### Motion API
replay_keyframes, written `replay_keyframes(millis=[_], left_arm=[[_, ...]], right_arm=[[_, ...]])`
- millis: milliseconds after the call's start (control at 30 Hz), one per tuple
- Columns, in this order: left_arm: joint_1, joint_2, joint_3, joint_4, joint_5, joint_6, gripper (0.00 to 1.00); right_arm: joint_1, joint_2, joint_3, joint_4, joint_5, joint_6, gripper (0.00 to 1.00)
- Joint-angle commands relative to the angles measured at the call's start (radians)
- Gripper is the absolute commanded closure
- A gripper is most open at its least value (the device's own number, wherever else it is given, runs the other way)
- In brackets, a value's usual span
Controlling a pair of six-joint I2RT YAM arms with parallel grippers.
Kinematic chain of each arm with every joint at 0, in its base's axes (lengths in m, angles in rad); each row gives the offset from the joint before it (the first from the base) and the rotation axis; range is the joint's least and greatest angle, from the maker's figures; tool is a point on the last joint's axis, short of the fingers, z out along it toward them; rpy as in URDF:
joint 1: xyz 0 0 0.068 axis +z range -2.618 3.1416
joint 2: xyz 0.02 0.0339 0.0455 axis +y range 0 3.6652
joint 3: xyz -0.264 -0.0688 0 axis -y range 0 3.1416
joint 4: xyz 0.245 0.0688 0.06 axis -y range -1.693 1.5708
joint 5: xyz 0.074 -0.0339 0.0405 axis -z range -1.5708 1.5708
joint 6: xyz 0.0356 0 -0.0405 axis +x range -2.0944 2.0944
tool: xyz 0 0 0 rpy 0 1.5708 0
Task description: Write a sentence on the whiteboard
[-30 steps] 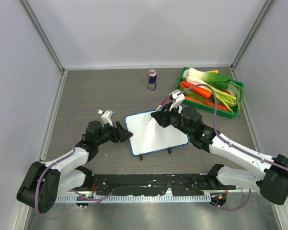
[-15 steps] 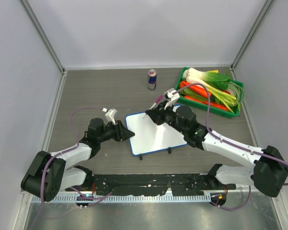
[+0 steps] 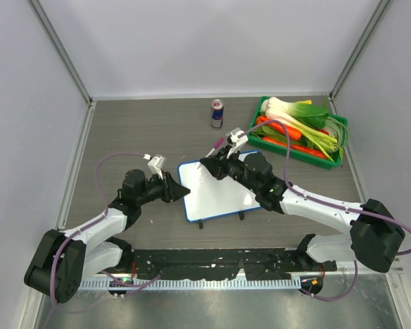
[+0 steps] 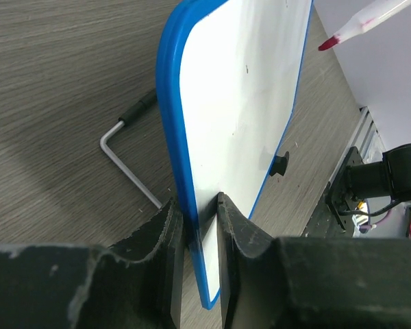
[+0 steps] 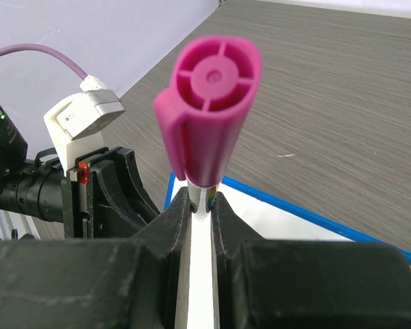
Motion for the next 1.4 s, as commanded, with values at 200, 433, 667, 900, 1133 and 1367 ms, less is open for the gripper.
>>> replay_keyframes(millis=[200,433,667,900,1133,1367], left_arm=[[0.007,0.044,0.012,0.012,-0.033,0.052,1.00],[0.007,0.027,0.004,0.011,-0.036,0.050,1.00],[0.005,0.026,0.003,0.015,-0.033,0.050,1.00],[0.005,0.049,0.006,0.032,-0.005,0.046,1.00],[0.002,0.056,0.006,0.040,0.004,0.043,1.00],[-0.001,0.064,0.009,0.041,0.009,0.046,1.00]], right_arm=[[0.059,0.026,0.022,0.128,0.110,-0.064,0.99],[0.076,0.052,0.030,0.124,0.185,-0.070,0.99],[0.093,0.077,0.028,0.156,0.225,-0.062,0.99],[0.097,0.115,0.037,0.160,0.242,-0.057,0.99],[0.097,0.126,0.016,0.166,0.281,-0.047,0.99],[0.097,0.118,-0.016,0.162,0.277,-0.031,0.99]])
